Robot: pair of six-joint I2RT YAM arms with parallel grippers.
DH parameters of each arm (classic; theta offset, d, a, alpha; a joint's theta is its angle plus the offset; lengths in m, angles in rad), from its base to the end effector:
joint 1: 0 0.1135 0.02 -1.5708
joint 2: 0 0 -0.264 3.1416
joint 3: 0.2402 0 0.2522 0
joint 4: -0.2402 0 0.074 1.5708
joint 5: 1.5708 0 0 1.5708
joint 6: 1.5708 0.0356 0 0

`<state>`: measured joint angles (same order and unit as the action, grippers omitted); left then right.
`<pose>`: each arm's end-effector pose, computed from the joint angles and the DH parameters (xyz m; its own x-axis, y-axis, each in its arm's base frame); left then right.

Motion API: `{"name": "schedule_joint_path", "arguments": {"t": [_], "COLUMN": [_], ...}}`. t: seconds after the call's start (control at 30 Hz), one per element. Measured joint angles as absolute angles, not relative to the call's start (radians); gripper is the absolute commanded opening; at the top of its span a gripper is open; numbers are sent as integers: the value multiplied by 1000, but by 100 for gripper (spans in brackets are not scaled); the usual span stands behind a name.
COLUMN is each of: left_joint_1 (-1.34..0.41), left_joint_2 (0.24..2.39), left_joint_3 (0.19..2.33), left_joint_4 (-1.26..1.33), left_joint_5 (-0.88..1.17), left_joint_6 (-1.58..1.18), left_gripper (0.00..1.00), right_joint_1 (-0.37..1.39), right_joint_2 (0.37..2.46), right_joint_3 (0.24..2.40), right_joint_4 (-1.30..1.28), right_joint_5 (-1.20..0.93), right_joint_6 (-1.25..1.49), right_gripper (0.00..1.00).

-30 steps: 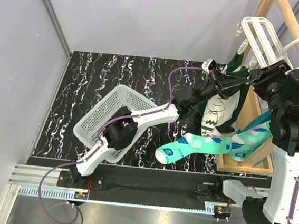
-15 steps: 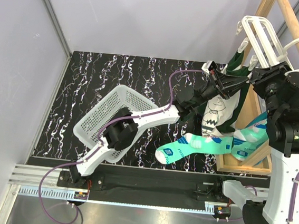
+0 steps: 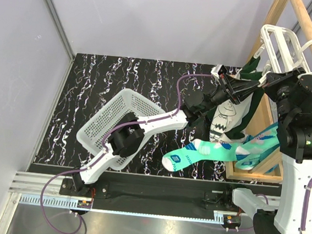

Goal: Clip the socks to the hanger
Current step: Open the clamp at the hanger.

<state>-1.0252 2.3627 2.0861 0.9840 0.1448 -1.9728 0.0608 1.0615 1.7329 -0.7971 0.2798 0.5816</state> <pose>0.2774 -0.4668 0.3608 -0.9628 -0.1689 0.2111 -0.0429 -0.6755 -0.7361 0.1534 -0.0005 0.5298 0.0136 0.5298 -0.8480 0.2485 0.8197 0.5161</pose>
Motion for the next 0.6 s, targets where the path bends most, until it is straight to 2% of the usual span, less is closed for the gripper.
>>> {"name": "schedule_joint_path", "arguments": {"t": [0.07,0.1,0.13,0.23,0.37,0.4,0.6], "left_joint_1": [-1025,-1025,-1025,-1025,-1026,-1026,-1026], "left_joint_2": [2363,2363,2363,2363,2363,2363,2363], "left_joint_3": [2086,2086,2086,2086,2086,2086,2088], "left_joint_4": [983,982,982,984,968,967,968], "left_joint_5": [145,145,145,148,155,154,157], "left_joint_6": [-1973,-1973,-1973,-1972,-1972,-1972,-1967], "left_gripper": [0,0,0,0,0,0,0], "right_joint_1": [61,61,61,61,61,61,61], "right_joint_2": [1061,1061,1061,1066,1068,1065,1059], "right_joint_3": [1733,1733,1733,1740,1752,1753,1768], "right_joint_4": [-797,-797,-797,-802,-820,-823,-875], "right_joint_5": [280,280,280,286,289,290,287], "right_joint_6": [581,581,582,581,577,576,558], "right_gripper": [1,18,27,40,46,52,55]}}
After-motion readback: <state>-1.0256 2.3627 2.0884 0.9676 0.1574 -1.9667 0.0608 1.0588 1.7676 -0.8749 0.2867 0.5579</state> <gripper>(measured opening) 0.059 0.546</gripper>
